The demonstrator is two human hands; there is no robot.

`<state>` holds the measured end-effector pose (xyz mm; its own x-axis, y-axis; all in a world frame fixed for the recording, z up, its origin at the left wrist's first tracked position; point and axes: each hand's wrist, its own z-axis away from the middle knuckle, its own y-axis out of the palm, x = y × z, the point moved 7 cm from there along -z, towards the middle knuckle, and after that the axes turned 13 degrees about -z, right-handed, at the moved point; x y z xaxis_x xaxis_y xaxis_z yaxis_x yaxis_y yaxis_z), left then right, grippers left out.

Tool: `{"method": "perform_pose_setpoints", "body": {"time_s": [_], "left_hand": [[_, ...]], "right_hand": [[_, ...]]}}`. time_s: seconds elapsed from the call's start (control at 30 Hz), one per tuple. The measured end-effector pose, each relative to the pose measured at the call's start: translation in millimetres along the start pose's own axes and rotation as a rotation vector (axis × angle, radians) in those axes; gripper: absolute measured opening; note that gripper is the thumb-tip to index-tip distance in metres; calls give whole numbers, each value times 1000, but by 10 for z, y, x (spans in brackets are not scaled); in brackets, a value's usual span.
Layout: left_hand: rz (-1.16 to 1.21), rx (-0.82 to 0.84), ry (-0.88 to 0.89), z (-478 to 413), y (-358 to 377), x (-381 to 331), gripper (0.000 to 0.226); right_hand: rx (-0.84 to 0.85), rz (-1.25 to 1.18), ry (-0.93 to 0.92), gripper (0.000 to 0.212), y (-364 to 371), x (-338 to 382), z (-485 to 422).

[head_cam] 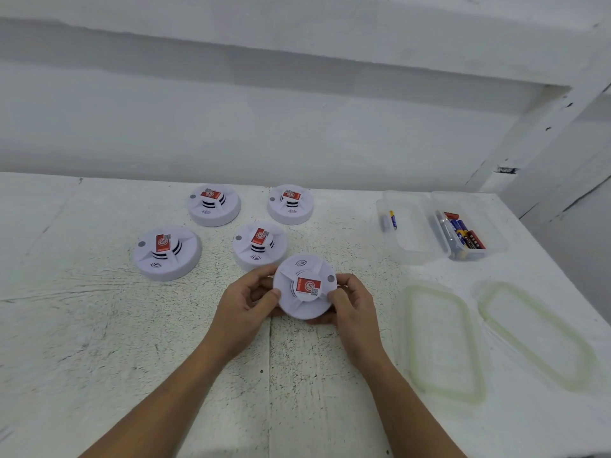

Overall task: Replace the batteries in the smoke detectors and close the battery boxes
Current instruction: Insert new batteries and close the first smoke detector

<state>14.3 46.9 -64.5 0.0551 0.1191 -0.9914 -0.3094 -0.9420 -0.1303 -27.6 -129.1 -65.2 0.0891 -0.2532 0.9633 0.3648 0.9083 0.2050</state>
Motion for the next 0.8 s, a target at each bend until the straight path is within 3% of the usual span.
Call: {"method": "perform_pose_setpoints", "body": {"time_s": [0.8], "left_hand": [[18, -25, -18, -17, -2, 7, 36]], "right_hand": [[4, 10, -13, 17, 1, 9, 19]]}}
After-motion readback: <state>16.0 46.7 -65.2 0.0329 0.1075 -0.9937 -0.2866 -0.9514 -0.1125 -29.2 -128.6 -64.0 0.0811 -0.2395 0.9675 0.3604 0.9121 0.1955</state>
